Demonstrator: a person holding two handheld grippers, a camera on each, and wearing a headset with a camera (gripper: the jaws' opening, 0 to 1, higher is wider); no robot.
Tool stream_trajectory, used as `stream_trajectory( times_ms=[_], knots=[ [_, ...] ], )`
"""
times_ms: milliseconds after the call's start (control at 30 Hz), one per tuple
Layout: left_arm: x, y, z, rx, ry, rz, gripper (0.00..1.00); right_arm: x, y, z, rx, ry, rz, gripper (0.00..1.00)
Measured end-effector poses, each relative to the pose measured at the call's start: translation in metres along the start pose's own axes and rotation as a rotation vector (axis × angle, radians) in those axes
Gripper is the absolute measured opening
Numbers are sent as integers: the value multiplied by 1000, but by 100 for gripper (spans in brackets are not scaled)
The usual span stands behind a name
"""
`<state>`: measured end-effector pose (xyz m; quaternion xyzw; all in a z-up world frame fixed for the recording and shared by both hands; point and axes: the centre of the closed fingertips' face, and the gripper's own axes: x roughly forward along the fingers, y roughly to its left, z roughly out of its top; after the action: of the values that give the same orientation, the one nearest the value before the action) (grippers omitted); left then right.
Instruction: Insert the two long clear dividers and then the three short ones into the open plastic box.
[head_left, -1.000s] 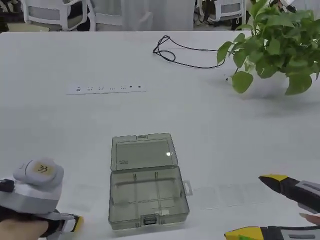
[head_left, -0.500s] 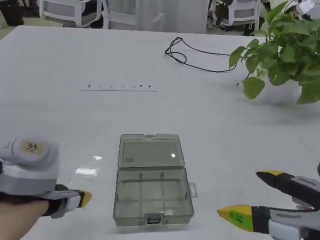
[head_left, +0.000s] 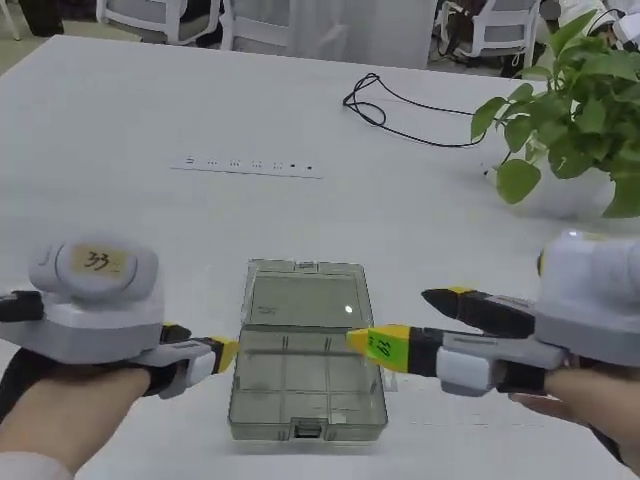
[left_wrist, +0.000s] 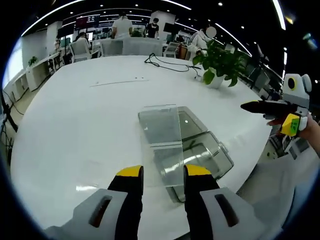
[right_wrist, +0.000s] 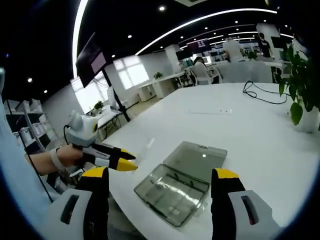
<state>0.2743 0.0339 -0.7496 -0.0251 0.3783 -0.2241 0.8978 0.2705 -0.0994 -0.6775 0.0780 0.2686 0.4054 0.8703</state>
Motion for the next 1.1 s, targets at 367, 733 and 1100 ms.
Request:
stream_trajectory(
  times_ms=[367,733,1100],
  knots=[
    [9,-20,8,-31,-64,-34,30,40,13,14,57,20,53,67],
    [13,-29,11,-50,-90,-50,30,65,7,18,161,23,52,40],
    [12,-34,15,-80,-126,-55,30,85,13,4,251,73,70,22]
  ],
)
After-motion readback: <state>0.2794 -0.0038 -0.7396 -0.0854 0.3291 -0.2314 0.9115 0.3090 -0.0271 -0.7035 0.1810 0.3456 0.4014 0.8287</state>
